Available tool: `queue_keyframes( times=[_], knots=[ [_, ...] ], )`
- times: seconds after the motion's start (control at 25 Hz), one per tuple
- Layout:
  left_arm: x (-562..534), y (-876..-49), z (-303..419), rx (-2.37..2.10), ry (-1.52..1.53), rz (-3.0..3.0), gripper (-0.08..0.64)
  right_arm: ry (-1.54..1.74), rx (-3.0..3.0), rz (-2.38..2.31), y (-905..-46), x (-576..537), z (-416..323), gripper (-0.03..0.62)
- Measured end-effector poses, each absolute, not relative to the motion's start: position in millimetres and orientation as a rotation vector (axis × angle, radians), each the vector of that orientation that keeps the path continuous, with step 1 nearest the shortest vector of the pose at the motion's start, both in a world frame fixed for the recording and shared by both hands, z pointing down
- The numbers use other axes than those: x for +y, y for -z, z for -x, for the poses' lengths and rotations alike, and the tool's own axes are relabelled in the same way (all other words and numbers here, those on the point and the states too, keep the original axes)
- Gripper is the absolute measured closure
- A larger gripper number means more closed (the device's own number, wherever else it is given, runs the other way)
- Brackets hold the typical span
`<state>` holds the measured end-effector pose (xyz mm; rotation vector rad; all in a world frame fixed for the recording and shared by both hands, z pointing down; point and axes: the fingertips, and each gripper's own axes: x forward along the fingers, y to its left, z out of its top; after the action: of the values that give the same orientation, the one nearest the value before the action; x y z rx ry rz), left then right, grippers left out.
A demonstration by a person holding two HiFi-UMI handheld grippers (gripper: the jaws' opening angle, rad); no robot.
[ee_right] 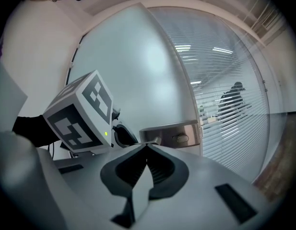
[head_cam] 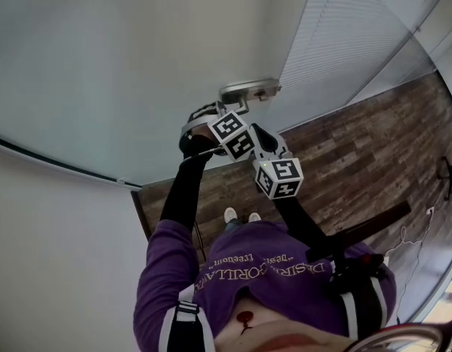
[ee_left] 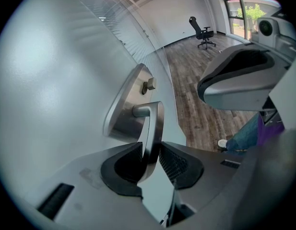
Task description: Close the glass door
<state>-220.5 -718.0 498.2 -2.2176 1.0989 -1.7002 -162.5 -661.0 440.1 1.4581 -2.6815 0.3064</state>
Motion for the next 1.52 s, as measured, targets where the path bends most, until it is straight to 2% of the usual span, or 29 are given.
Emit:
queue_keyframes(
  times=[0.68,1.52],
  knots=[
    [-732.6,-506.7,234.5,1.107,1.651,2.204,0.453,-0.321,-2.615,-1.537,-459.0,-672.2,184.4,0.601],
    [-755.1,-502.2,232.1,1.238,1.710,2.178,0.453,-0.324,-2.693,-1.390,-445.6,-719.8,149.5,0.601]
  ],
)
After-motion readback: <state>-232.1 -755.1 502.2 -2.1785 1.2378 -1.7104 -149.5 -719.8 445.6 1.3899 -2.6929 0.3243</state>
